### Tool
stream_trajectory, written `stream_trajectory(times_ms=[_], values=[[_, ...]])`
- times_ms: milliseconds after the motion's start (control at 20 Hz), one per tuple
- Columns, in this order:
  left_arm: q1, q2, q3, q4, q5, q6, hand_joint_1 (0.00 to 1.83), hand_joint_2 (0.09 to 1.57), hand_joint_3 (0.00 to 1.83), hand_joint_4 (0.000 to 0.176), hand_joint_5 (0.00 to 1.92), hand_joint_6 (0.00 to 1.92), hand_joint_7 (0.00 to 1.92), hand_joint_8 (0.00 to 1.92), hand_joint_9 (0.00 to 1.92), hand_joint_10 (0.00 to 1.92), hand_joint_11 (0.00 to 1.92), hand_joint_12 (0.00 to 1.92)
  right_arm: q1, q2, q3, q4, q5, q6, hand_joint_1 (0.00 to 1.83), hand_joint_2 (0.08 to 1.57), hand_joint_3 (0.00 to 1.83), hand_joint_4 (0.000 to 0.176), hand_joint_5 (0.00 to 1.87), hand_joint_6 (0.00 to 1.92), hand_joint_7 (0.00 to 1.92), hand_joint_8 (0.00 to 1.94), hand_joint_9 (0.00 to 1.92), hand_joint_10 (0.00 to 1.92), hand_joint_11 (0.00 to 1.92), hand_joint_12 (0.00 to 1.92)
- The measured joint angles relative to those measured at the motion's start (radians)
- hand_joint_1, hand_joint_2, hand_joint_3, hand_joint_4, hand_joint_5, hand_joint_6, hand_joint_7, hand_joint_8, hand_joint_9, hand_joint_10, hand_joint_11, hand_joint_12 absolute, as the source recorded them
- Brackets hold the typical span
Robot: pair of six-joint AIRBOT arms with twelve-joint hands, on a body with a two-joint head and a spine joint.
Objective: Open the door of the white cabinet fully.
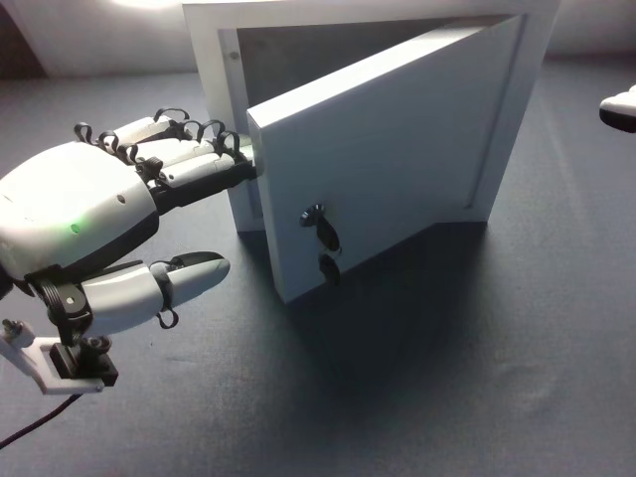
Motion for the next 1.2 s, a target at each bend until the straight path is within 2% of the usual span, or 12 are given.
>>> stream_trajectory(times_ms=[200, 350, 450, 700, 750, 1000, 1150, 1200], values=[[-0.002, -0.001, 0.0, 0.017, -0.001, -0.013, 0.43, 1.48, 0.0, 0.0, 0.16, 0.0, 0.11, 0.0, 0.13, 0.0, 0.01, 0.66, 0.0, -0.003, 0.002, 0.0, 0.0, 0.005, 0.51, 1.4, 0.0, 0.0, 0.28, 0.0, 0.29, 0.0, 0.28, 0.01, 0.27, 0.01], [-0.016, -0.013, 0.0, 0.039, -0.002, -0.026, 0.34, 1.47, 0.0, 0.0, 0.19, 0.0, 0.14, 0.0, 0.14, 0.0, 0.04, 0.6, 0.0, -0.003, 0.004, 0.0, 0.0, 0.006, 0.51, 1.4, 0.0, 0.0, 0.27, 0.0, 0.27, 0.0, 0.25, 0.0, 0.25, 0.0], [-0.02, -0.015, 0.0, 0.069, -0.005, -0.039, 0.4, 1.45, 0.0, 0.0, 0.22, 0.0, 0.17, 0.0, 0.17, 0.0, 0.05, 0.55, 0.0, -0.003, 0.004, 0.001, -0.001, 0.006, 0.5, 1.4, 0.0, 0.0, 0.27, 0.0, 0.28, 0.0, 0.26, 0.0, 0.26, 0.0], [-0.029, -0.031, 0.0, 0.084, 0.006, -0.049, 0.35, 1.46, 0.0, 0.0, 0.21, 0.0, 0.18, 0.0, 0.18, 0.0, 0.11, 0.48, 0.0, -0.006, 0.008, 0.001, 0.001, 0.006, 0.52, 1.4, 0.0, 0.0, 0.27, 0.0, 0.28, 0.0, 0.26, 0.0, 0.25, 0.0], [-0.029, -0.032, 0.0, 0.093, 0.01, -0.05, 0.39, 1.45, 0.0, 0.0, 0.22, 0.0, 0.18, 0.0, 0.2, 0.01, 0.17, 0.5, 0.0, -0.006, 0.008, 0.001, 0.0, 0.006, 0.53, 1.4, 0.0, 0.0, 0.27, 0.0, 0.28, 0.0, 0.26, 0.0, 0.26, 0.0], [-0.031, -0.032, 0.002, 0.099, 0.013, -0.053, 0.54, 1.44, 0.0, 0.0, 0.27, 0.01, 0.2, 0.01, 0.21, 0.0, 0.14, 0.37, 0.0, -0.008, 0.008, 0.001, 0.0, 0.006, 0.51, 1.4, 0.0, 0.0, 0.27, 0.0, 0.28, 0.0, 0.26, 0.0, 0.26, 0.0], [-0.041, -0.049, 0.008, 0.113, 0.031, -0.076, 0.58, 1.42, 0.0, 0.0, 0.27, 0.0, 0.23, 0.0, 0.23, 0.0, 0.2, 0.32, 0.0, -0.008, 0.008, 0.0, 0.0, 0.008, 0.53, 1.4, 0.0, 0.0, 0.28, 0.0, 0.29, 0.0, 0.27, 0.0, 0.27, 0.01], [-0.043, -0.056, 0.009, 0.129, 0.038, -0.083, 0.49, 1.44, 0.01, 0.0, 0.21, 0.0, 0.2, 0.0, 0.21, 0.0, 0.18, 0.29, 0.0, -0.008, 0.008, 0.0, 0.0, 0.01, 0.53, 1.4, 0.0, 0.0, 0.28, 0.0, 0.29, 0.0, 0.27, 0.0, 0.26, 0.0]])
